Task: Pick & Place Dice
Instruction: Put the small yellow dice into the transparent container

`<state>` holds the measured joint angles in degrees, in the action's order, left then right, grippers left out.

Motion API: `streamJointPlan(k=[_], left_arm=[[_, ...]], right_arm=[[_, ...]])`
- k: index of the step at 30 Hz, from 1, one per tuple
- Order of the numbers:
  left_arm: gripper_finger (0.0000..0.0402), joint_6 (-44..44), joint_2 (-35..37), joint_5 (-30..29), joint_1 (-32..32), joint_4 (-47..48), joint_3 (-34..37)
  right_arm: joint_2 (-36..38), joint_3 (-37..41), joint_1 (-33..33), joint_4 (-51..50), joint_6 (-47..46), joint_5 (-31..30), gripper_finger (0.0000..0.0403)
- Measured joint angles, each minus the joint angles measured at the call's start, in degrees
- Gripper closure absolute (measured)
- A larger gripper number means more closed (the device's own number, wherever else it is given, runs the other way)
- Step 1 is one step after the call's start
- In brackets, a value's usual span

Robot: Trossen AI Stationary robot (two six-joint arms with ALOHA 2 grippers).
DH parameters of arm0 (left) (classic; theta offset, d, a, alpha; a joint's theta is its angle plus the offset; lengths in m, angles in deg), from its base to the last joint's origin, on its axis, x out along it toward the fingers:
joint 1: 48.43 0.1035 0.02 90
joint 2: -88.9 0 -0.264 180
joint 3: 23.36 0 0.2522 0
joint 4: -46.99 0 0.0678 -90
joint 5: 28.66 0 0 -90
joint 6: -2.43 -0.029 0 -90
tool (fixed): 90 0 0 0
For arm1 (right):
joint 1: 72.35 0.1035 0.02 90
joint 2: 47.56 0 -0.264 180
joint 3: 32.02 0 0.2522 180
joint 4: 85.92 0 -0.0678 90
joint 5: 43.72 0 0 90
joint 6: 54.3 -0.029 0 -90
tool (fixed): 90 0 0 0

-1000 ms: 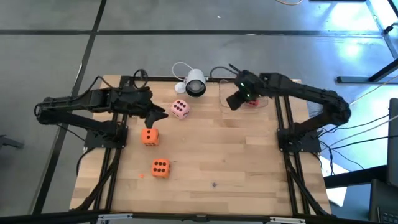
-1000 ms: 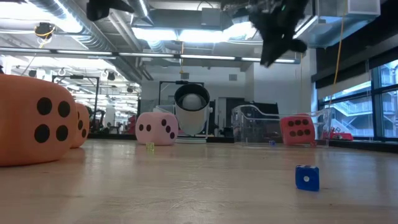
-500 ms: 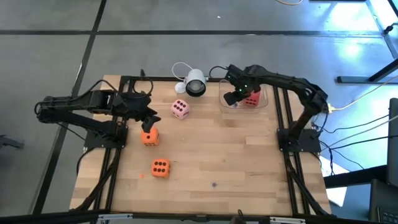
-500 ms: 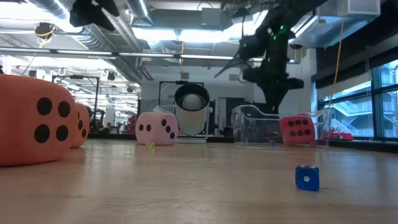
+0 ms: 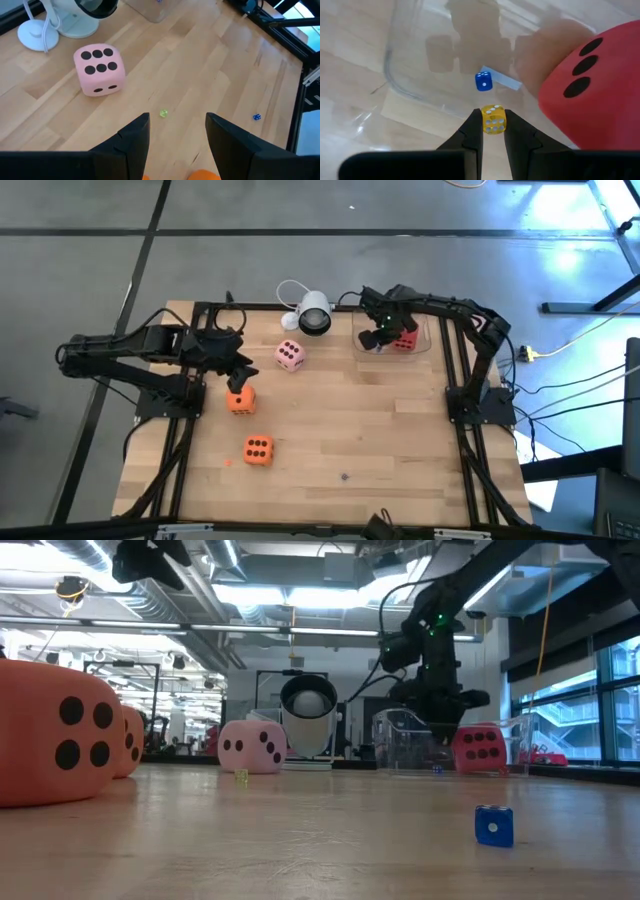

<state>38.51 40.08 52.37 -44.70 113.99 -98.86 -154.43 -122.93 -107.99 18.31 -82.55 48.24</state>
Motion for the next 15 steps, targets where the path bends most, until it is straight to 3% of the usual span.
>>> streamJointPlan(k=[15], left_arm=[[0.0215,0.2,0.0,-0.3,0.0,0.0,0.0]], right_arm=[[-0.1,0.0,0.1,0.3,0.2,0.6,0.0351]])
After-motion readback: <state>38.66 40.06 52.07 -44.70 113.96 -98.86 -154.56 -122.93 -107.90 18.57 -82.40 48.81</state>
